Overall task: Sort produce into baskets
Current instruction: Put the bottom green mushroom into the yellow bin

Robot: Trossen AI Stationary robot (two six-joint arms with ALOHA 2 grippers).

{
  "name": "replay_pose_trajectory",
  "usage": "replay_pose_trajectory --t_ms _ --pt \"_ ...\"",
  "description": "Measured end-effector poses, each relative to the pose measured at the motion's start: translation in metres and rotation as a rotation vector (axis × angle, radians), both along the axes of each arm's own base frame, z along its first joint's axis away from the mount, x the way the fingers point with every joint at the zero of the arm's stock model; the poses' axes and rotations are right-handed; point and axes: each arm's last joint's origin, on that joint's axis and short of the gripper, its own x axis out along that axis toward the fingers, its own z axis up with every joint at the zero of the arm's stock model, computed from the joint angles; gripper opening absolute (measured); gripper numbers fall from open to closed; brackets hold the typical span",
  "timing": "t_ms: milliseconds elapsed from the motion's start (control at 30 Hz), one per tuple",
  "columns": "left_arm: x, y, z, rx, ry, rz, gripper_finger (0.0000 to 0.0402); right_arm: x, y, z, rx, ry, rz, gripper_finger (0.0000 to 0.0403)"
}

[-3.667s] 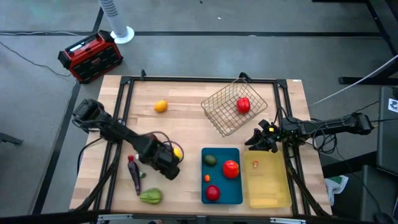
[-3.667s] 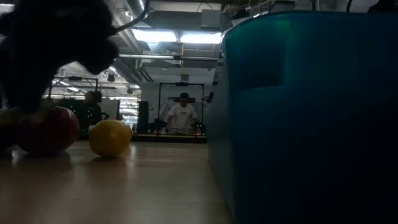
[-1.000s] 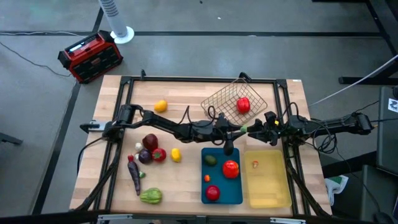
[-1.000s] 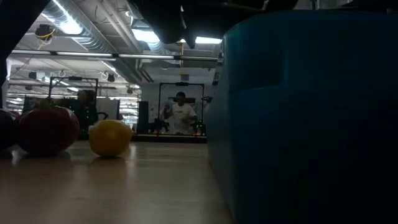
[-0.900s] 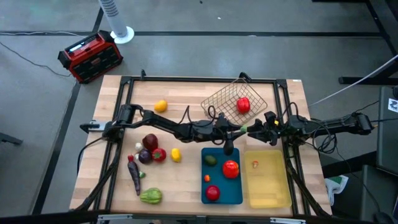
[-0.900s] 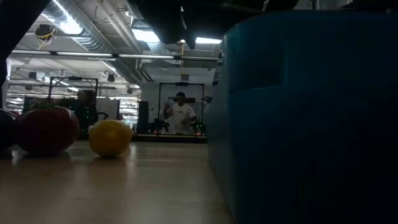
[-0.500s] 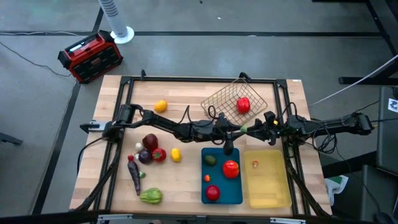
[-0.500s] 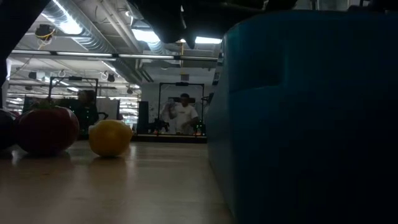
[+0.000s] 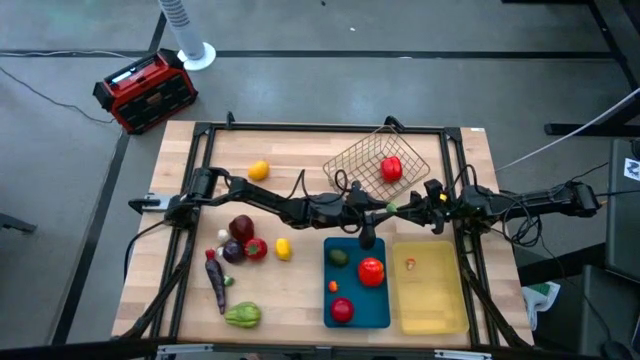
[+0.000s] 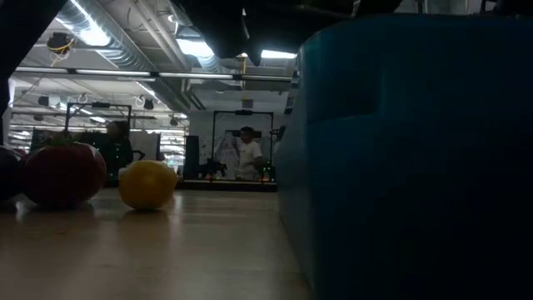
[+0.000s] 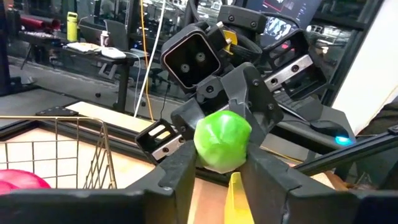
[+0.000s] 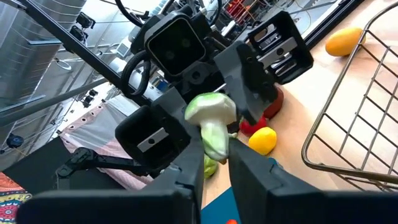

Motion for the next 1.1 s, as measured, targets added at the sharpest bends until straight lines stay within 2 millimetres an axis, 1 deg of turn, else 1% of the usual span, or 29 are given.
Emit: replay_pose_trajectory --t_ms 200,367,500,567,800,933,1000,1100 --pt "0.000 0.000 -0.001 -0.001 0.009 0.000 0.0182 0.000 0.001 0.000 -0.002 0.000 0.024 0.0050" --pt "0.000 -0.003 -0.005 0.000 0.046 -0.070 0.0213 -0.001 0.004 -0.001 -0.008 0.010 0.139 0.0047" --pt "0.000 -0.005 -0.007 -0.005 0.073 -0.140 0.0219 -0.002 0.007 -0.001 -0.017 0.013 0.270 0.0046" --pt "0.000 -0.005 -0.008 -0.006 0.083 -0.147 0.0219 -0.003 0.009 -0.002 -0.021 0.024 0.335 0.0046" --pt "0.000 -0.005 -0.011 -0.023 0.110 -0.166 0.0219 -0.005 0.012 -0.008 -0.022 0.088 0.458 0.0046" --pt "0.000 -0.004 -0.012 -0.053 0.125 -0.164 0.0219 -0.007 0.015 -0.017 -0.006 0.179 0.572 0.0046" --pt "-0.001 -0.002 -0.012 -0.055 0.140 -0.160 0.0219 -0.008 0.016 -0.022 0.037 0.250 0.607 0.0046" --pt "-0.003 0.000 -0.006 -0.055 0.156 -0.156 0.0219 -0.011 0.016 -0.030 0.101 0.365 0.638 0.0046"
